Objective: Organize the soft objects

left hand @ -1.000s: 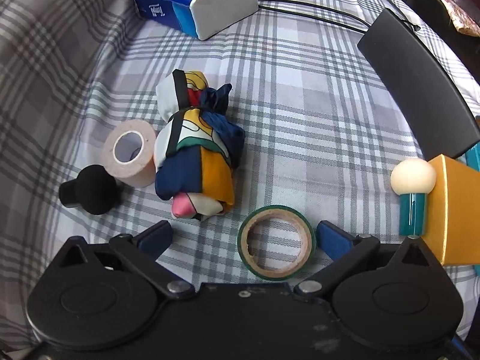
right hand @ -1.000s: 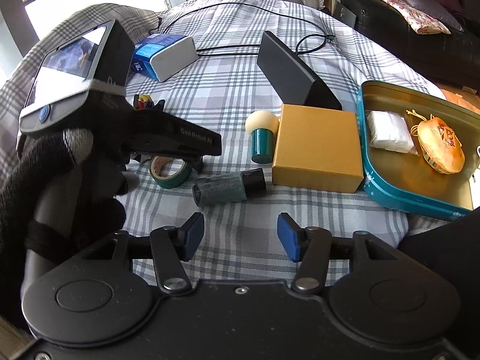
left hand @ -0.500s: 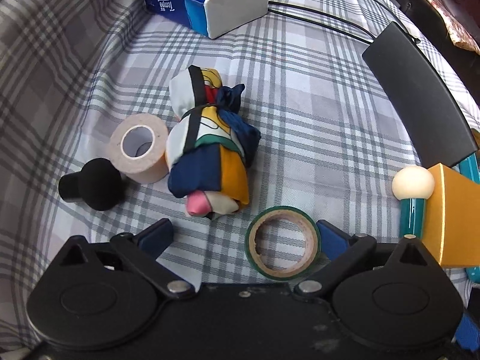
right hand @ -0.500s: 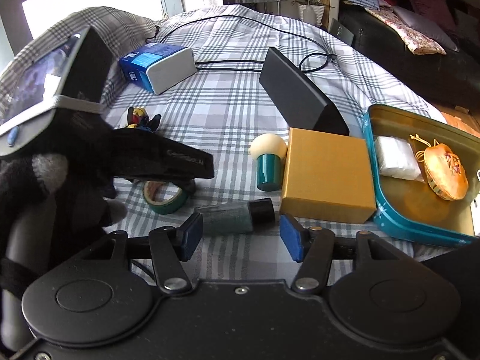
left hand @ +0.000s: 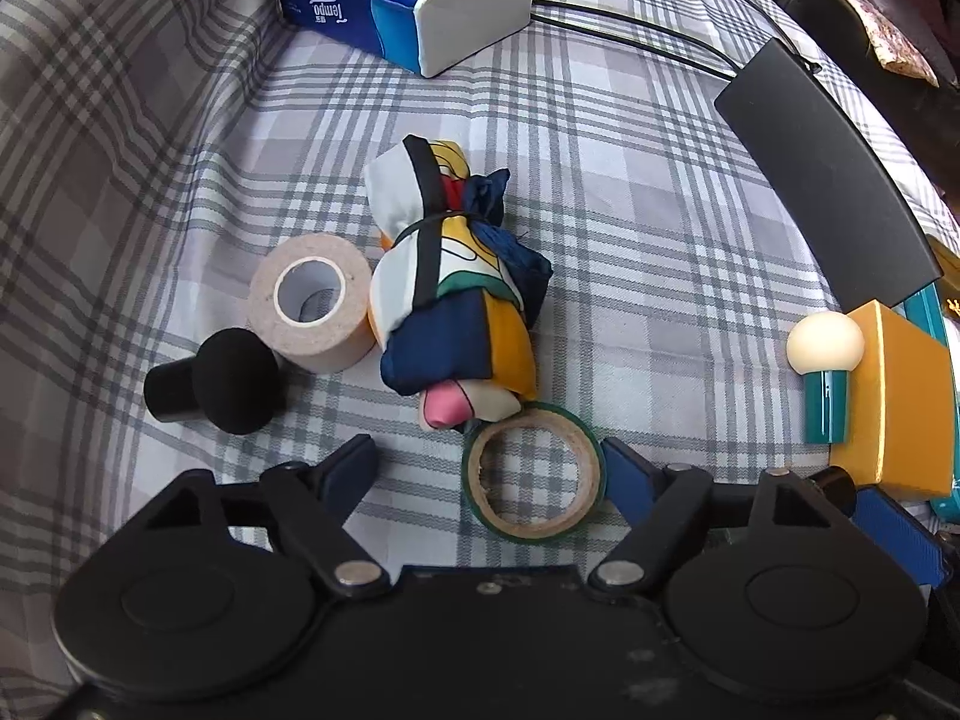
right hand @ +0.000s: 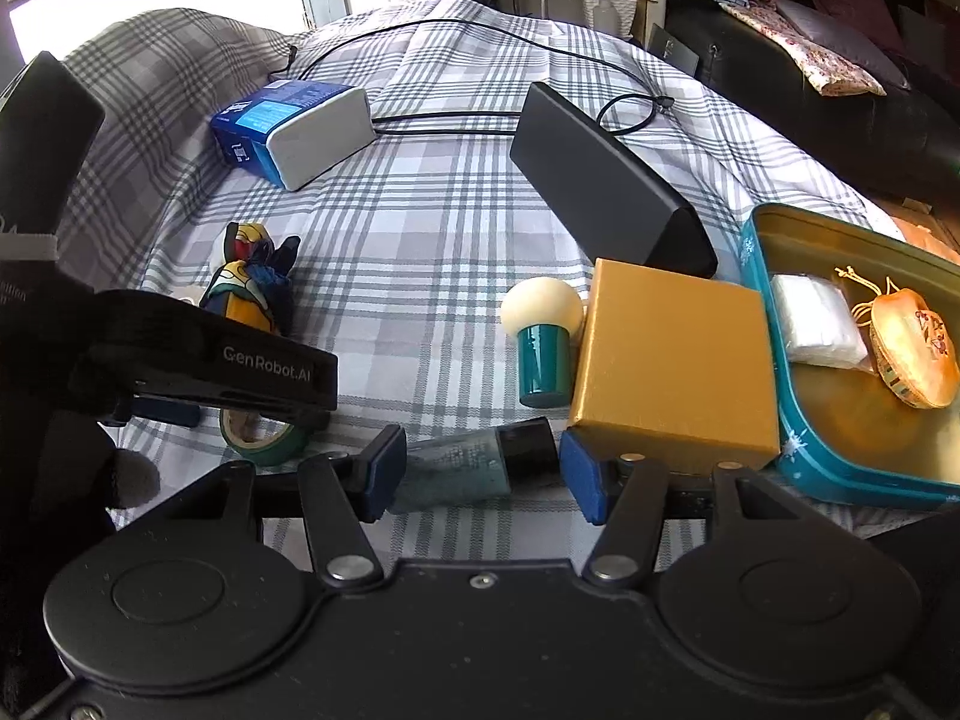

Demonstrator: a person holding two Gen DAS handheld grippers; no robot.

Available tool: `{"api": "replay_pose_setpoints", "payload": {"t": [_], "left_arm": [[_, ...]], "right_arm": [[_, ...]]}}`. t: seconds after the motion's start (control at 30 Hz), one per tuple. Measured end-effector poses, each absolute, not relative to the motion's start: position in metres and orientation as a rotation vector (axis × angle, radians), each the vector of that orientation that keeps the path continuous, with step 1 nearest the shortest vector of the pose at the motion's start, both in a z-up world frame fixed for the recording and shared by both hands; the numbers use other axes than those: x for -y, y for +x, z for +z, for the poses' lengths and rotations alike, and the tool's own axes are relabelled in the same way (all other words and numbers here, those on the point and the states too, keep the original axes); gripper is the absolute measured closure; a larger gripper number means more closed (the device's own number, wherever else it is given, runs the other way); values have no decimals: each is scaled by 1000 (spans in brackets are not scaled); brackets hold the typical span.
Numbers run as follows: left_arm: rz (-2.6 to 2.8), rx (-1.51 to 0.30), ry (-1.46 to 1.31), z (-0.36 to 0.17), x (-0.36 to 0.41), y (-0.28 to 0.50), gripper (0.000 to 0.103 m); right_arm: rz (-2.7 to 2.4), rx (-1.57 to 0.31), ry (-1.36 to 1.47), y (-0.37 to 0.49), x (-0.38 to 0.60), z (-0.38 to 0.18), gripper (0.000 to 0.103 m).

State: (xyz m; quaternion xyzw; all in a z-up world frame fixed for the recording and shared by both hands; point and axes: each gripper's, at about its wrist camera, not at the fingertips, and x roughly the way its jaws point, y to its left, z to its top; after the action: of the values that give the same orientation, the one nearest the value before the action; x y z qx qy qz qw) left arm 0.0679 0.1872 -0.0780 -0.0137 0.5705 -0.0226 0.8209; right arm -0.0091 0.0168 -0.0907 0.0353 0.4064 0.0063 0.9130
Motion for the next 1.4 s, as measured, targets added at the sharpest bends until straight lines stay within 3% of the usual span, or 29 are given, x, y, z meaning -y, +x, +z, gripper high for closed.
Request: {"api": "replay_pose_setpoints", "payload": {"t": [0.8,1.13,1.4], "left_arm": [[-27,-1213,-40,-72,-199,48,38],[-11,-1207,-47,-72,-200,45,38],[-9,-1206,-43,-72,-201,44,38]], "right_arm": [[84,-811,-51,-17,-42,-92,39],[118,-805,-155,-22,-58,-96,38],[58,-806,-78,-16,-44,-92,38]]}}
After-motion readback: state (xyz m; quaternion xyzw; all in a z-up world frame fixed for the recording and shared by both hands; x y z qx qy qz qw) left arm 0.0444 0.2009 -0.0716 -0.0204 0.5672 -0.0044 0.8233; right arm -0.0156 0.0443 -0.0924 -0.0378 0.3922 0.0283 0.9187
